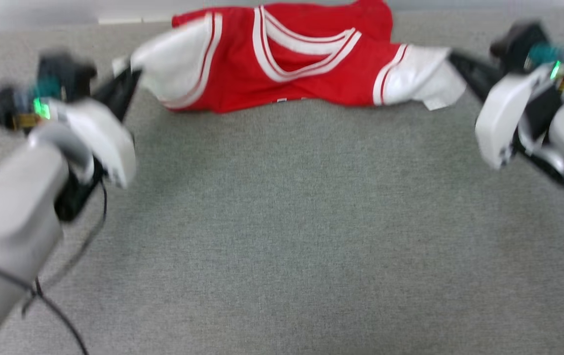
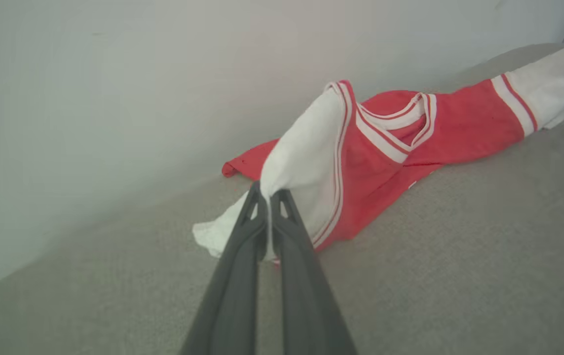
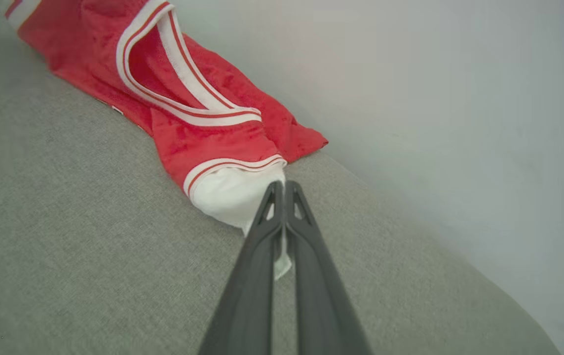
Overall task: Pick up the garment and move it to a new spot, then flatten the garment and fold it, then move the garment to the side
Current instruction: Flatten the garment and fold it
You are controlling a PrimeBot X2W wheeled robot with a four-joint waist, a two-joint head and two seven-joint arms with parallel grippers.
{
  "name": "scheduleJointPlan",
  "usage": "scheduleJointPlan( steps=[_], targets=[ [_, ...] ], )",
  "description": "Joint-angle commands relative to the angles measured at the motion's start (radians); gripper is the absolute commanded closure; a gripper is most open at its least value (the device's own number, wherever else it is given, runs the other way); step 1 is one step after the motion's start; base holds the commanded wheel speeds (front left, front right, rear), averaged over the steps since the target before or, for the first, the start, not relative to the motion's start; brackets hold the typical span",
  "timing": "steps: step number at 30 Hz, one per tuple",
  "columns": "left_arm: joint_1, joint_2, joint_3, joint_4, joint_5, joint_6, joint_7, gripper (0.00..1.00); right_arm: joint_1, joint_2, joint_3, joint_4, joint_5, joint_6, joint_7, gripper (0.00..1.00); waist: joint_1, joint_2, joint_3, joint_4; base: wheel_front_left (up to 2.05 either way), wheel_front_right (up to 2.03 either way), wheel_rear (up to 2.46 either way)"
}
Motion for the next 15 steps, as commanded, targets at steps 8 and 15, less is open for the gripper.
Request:
scheduleJointPlan(
  steps=[8,15],
  targets=[
    [0.344,0.109,-0.019,-0.177,-0.086,0.113,-0.008,1.0,0.246,-0.111,0.037,-0.097,0.071,-0.001,-0.04,1.0,0.0,0.0,-0.128,-0.013,0.0,0.0,0.0],
    [0.581,0.194,-0.015,-0.302,-0.18,0.216,-0.015,1.0,0.46,-0.223,0.007,-0.173,0.116,-0.001,-0.06,1.0,0.0,0.0,-0.209,-0.013,0.0,0.0,0.0]
  ],
)
